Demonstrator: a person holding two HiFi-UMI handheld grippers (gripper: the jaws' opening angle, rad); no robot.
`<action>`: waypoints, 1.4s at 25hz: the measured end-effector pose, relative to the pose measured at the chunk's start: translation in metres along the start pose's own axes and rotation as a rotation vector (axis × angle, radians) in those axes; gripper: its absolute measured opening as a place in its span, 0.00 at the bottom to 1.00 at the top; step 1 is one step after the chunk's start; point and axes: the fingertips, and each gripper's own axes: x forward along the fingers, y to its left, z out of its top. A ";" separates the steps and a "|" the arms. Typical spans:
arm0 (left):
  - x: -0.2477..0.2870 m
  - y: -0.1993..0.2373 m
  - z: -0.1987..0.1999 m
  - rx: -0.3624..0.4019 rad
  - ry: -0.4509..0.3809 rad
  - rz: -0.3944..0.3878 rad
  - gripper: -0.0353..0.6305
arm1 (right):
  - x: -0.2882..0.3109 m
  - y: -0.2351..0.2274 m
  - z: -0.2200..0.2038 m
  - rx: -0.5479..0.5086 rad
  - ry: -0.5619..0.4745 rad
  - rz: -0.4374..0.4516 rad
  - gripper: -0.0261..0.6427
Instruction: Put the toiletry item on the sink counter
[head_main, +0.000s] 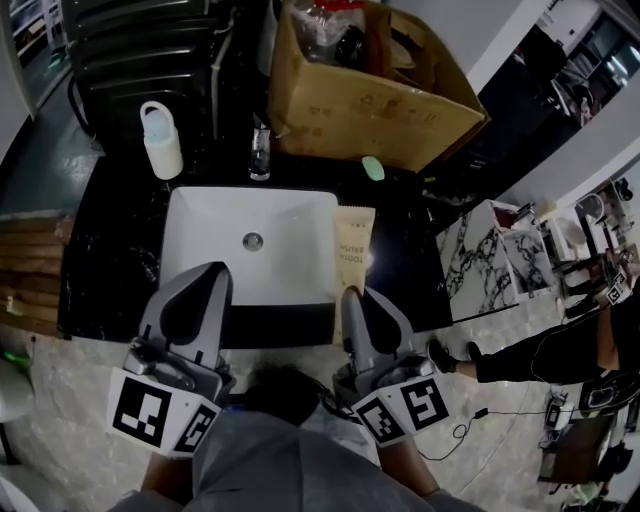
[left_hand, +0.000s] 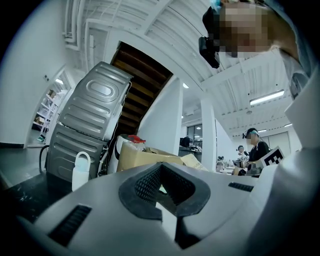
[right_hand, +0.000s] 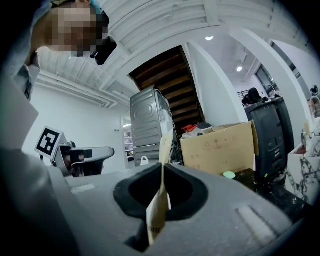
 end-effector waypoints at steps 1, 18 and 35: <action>0.003 0.000 -0.001 -0.004 0.001 0.000 0.06 | 0.001 -0.003 0.001 -0.006 0.005 -0.002 0.06; 0.064 0.007 -0.012 -0.031 0.009 0.186 0.06 | 0.049 -0.078 0.000 -0.007 0.063 0.104 0.06; 0.069 0.002 -0.009 0.006 0.006 0.361 0.06 | 0.142 -0.139 0.005 -0.174 0.119 0.269 0.06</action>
